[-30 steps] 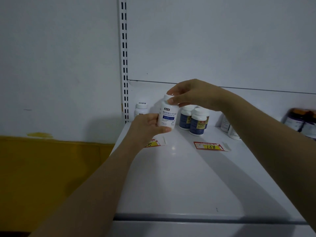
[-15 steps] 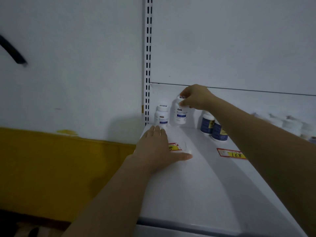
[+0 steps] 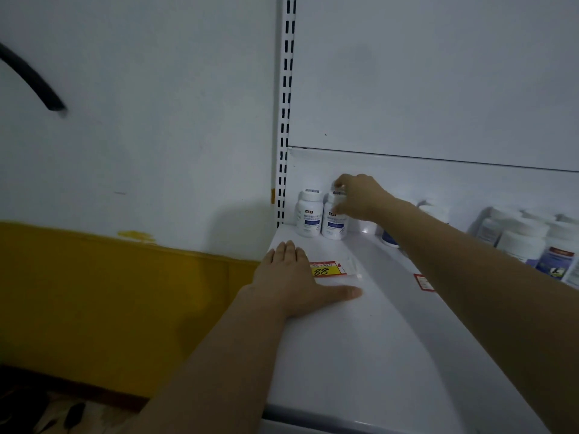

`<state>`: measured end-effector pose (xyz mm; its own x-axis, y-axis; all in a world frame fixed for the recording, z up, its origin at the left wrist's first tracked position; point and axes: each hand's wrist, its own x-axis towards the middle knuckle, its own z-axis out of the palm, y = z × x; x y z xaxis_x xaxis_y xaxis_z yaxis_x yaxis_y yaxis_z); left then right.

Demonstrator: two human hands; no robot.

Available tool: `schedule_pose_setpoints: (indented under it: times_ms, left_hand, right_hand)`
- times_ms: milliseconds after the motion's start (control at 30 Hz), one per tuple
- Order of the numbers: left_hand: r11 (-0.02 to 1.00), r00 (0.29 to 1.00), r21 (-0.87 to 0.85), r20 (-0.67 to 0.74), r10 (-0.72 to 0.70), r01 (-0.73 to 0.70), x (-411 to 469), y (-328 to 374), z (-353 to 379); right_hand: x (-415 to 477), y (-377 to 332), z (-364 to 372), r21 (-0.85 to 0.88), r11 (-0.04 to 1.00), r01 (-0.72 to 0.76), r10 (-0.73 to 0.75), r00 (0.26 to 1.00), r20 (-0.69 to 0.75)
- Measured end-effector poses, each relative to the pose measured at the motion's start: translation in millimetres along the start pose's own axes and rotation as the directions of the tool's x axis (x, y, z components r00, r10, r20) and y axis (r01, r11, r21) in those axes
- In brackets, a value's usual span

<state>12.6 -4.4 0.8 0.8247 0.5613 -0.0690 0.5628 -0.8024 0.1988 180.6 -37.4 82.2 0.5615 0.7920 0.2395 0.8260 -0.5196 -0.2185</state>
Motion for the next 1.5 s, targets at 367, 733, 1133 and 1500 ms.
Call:
schedule_pose_setpoints:
  times_ms: [367, 733, 1133, 1500]
  left_hand:
    - [1.0, 1.0, -0.007, 0.005, -0.005, 0.005, 0.5, 0.0, 0.8]
    - [0.993, 0.998, -0.114, -0.055, -0.011, 0.004, -0.7, 1.1, 0.9]
    - [0.821, 0.785, -0.52, -0.6, -0.154, -0.237, 1.1, 20.4, -19.7]
    - [0.701, 0.86, -0.606, -0.51, 0.019, -0.375, 5.0, 16.2, -17.3]
  right_hand:
    - [17.5, -58.2, 3.4, -0.224, 0.97, 0.097, -0.084, 0.994, 0.07]
    - [5.5, -61.4, -5.7, -0.12, 0.981, 0.154, -0.157, 0.987, -0.018]
    - [-57.6, -46.0, -88.2, 0.083, 0.979, 0.188, -0.166, 0.962, -0.218]
    - [-71.7, -3.9, -34.7, 0.562, 0.821, 0.099, -0.031, 0.991, -0.129]
